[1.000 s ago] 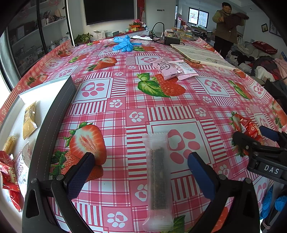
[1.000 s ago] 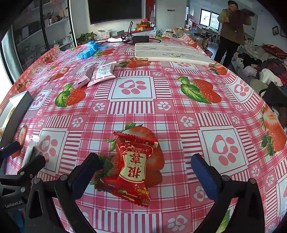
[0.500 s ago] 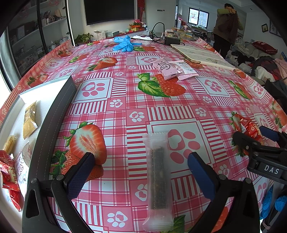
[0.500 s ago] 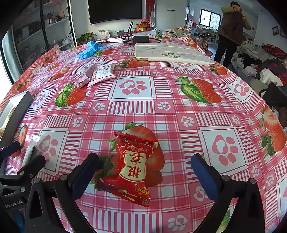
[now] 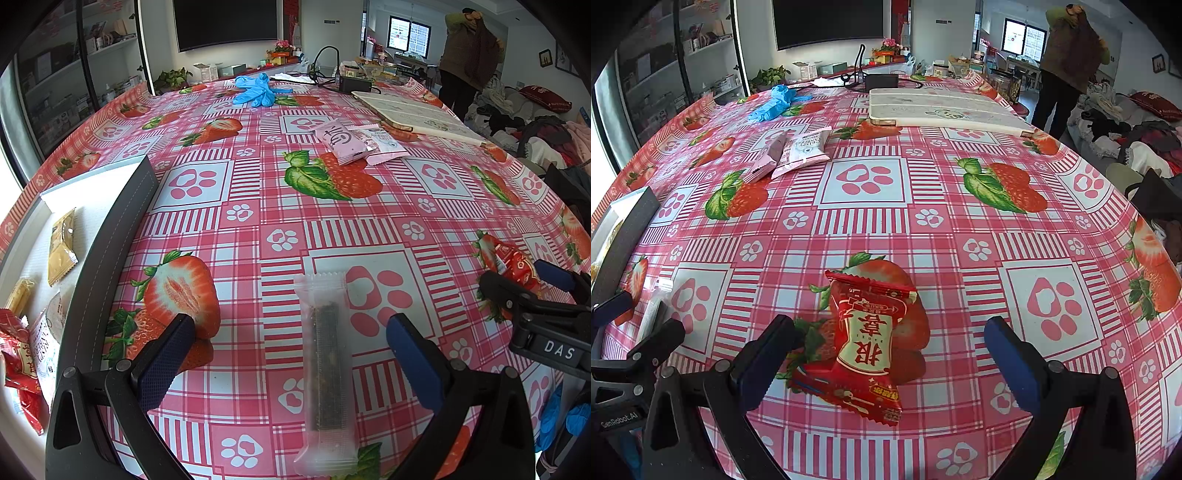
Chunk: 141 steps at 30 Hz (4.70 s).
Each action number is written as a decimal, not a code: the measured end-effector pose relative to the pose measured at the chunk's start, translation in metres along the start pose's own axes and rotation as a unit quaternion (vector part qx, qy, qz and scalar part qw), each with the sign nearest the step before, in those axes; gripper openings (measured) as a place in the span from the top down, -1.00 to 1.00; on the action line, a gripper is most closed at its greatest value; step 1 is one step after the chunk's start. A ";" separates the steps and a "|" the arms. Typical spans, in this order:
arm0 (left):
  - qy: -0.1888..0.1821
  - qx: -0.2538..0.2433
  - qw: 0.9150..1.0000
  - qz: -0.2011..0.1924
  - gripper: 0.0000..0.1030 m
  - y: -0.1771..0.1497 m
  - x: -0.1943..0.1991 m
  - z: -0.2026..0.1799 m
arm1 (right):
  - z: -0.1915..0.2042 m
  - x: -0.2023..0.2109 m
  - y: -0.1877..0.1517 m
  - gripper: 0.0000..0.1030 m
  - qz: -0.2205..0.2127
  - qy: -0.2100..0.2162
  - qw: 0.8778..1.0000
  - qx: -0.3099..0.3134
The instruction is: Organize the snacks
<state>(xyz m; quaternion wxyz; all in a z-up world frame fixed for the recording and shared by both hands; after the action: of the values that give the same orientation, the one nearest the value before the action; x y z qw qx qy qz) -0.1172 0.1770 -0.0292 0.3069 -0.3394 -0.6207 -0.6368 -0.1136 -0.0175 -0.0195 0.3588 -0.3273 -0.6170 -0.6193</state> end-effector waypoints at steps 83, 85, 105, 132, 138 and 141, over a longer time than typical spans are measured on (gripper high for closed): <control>0.001 0.055 0.998 -0.011 0.67 0.051 0.145 0.119 | 0.081 0.057 0.049 0.51 0.101 0.218 0.970 0.038; 0.021 0.059 0.998 -0.014 0.67 0.051 0.148 0.137 | 0.113 0.063 0.056 0.51 0.102 0.239 0.964 0.057; 0.068 0.126 0.988 0.048 -0.42 0.008 0.099 0.217 | 0.317 0.052 0.069 -0.83 0.143 0.295 0.928 0.180; -0.062 0.062 0.987 0.133 -0.56 0.158 -0.079 0.013 | 0.021 -0.088 0.173 -0.72 0.115 0.058 0.991 -0.034; -0.044 0.071 0.990 0.115 -0.60 0.173 -0.105 0.007 | 0.003 -0.100 0.173 -0.72 0.117 0.075 0.987 -0.077; -0.036 0.062 0.992 0.103 -0.62 0.180 -0.109 0.003 | 0.000 -0.097 0.172 -0.72 0.117 0.079 0.987 -0.073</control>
<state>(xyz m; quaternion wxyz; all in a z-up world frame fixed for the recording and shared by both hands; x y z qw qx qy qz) 0.0926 0.1689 -0.0135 0.3681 -0.4047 -0.6313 -0.5498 0.0835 -0.0100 -0.0110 0.4516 -0.3724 -0.4977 -0.6400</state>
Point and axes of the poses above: each gripper's, at about its wrist camera, not at the fingertips, and x roughly against the way its jaws point, z to its left, y to its top, the point moved 3 cm from there along -x, roughly the way its jaws point, and after that the axes turned 1 degree about z, right-handed, at the moved point
